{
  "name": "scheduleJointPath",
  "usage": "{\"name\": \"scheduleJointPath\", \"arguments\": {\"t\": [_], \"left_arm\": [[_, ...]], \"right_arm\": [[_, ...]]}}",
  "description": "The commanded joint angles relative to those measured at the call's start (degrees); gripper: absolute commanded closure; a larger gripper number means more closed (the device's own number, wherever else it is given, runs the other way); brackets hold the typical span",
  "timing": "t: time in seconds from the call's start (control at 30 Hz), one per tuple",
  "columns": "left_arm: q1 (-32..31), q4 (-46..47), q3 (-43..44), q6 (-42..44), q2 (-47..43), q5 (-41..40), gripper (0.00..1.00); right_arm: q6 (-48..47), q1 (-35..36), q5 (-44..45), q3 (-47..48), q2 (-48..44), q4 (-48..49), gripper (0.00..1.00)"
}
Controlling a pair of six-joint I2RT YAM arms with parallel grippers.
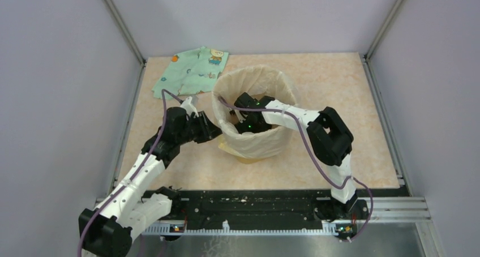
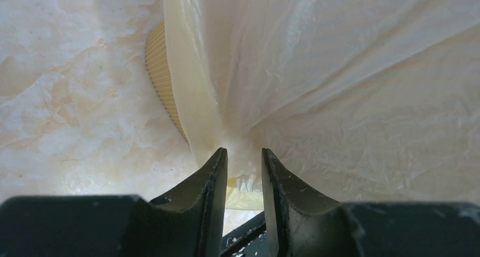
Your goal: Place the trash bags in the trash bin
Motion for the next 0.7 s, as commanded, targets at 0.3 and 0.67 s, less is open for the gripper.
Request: {"name": "scheduleJointPath", "arguments": {"t": [0.3, 0.67], "left_arm": [[-0.3, -8.3, 9.3, 3.7, -4.6, -8.1, 0.63], [-0.4, -12.2, 23.0, 5.3, -6.5, -14.8, 0.58]], "right_arm": [[0.7, -0.9, 2.6, 5.5, 1.5, -1.5, 0.02], [1.4, -0.9, 2.5, 5.5, 1.9, -1.3, 0.02]]}}
